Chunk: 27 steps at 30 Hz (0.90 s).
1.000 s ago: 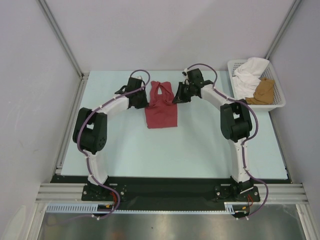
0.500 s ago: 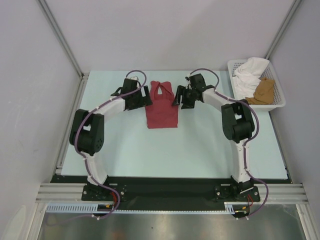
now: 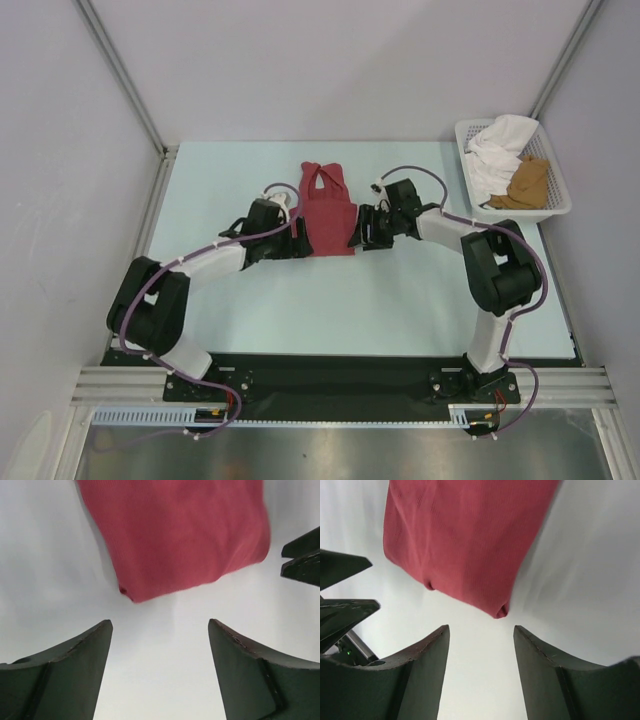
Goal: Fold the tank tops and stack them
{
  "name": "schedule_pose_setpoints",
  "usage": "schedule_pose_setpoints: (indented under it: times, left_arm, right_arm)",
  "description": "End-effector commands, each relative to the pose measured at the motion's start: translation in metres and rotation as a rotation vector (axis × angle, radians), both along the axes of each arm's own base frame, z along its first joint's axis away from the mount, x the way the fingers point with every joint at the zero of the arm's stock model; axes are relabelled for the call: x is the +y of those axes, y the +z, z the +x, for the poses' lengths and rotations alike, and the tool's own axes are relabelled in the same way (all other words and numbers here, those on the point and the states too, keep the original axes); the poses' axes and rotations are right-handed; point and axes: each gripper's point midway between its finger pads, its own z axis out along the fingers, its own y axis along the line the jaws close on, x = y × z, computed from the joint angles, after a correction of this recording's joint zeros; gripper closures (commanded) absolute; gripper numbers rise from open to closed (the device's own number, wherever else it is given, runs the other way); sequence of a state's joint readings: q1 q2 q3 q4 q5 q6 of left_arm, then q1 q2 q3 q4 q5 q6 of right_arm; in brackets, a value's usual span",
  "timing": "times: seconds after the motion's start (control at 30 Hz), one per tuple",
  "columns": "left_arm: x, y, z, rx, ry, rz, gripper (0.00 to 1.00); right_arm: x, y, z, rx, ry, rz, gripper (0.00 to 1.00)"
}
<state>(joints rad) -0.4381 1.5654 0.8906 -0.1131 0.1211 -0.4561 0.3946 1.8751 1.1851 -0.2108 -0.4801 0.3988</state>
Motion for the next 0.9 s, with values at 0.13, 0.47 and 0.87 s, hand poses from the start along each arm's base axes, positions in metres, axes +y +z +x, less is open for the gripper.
schedule_pose_setpoints:
  times: [0.13,0.47,0.87]
  left_arm:
    - [-0.002,-0.006,0.003,-0.057,-0.069,0.051,0.18]
    - [-0.004,-0.023,0.012,-0.051,-0.106,0.153,0.38]
    - [-0.003,-0.038,0.031,-0.04,-0.097,0.218,0.7]
  right_arm:
    - [0.014,-0.005,-0.001,-0.095,0.081,-0.092,0.41]
    - [0.017,-0.032,0.004,-0.11,0.105,-0.246,0.53]
    - [0.018,-0.037,0.003,-0.102,0.121,-0.272,1.0]
